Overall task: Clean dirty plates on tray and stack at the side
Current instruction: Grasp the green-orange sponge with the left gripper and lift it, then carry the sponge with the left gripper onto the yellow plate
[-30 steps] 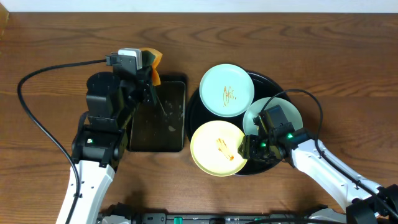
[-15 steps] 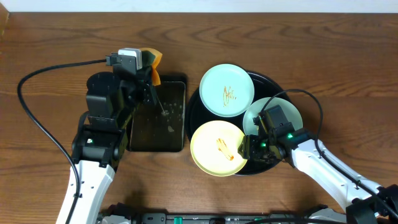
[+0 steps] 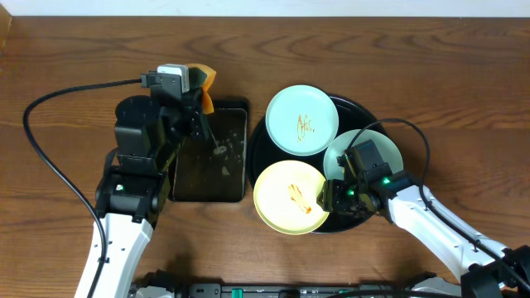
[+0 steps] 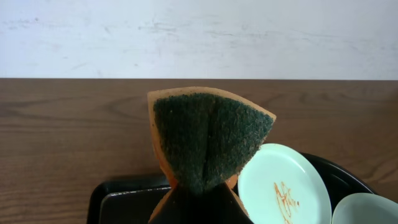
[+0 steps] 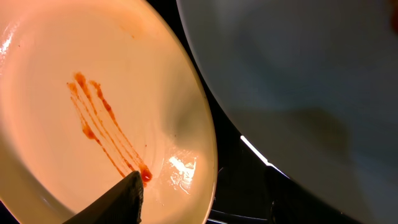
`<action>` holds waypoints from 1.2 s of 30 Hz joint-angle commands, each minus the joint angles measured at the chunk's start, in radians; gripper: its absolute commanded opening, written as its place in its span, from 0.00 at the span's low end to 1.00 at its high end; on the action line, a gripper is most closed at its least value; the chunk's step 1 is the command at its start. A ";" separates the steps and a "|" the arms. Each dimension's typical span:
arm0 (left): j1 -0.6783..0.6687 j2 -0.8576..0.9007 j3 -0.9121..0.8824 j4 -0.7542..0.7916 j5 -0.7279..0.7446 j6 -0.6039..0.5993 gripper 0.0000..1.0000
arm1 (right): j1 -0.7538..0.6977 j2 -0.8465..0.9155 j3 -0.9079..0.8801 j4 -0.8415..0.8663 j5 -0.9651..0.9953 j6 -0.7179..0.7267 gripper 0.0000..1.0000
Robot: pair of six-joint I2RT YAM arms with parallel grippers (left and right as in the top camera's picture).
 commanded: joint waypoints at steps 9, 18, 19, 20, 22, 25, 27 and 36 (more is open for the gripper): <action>-0.002 0.090 0.000 -0.040 0.016 -0.006 0.08 | 0.010 0.004 0.013 -0.001 -0.001 0.012 0.59; -0.002 0.321 0.000 -0.116 0.016 -0.032 0.08 | 0.010 0.004 0.013 -0.002 -0.001 0.012 0.59; -0.002 0.347 0.000 -0.118 0.016 -0.037 0.08 | 0.010 0.004 0.013 -0.002 -0.001 0.012 0.59; -0.002 0.374 0.000 -0.121 0.016 -0.042 0.08 | 0.010 0.004 0.013 -0.003 -0.001 0.012 0.59; -0.002 0.430 0.000 -0.124 0.016 -0.056 0.08 | 0.010 0.004 0.013 -0.008 -0.001 0.012 0.59; -0.002 0.488 0.000 -0.134 0.016 -0.056 0.08 | 0.010 0.004 0.013 -0.013 -0.001 0.012 0.59; -0.002 0.509 0.000 -0.144 0.016 -0.055 0.08 | 0.010 0.004 0.013 -0.013 -0.001 0.012 0.59; -0.002 0.514 0.000 -0.162 0.016 -0.055 0.08 | 0.010 0.004 0.013 -0.013 -0.001 0.012 0.59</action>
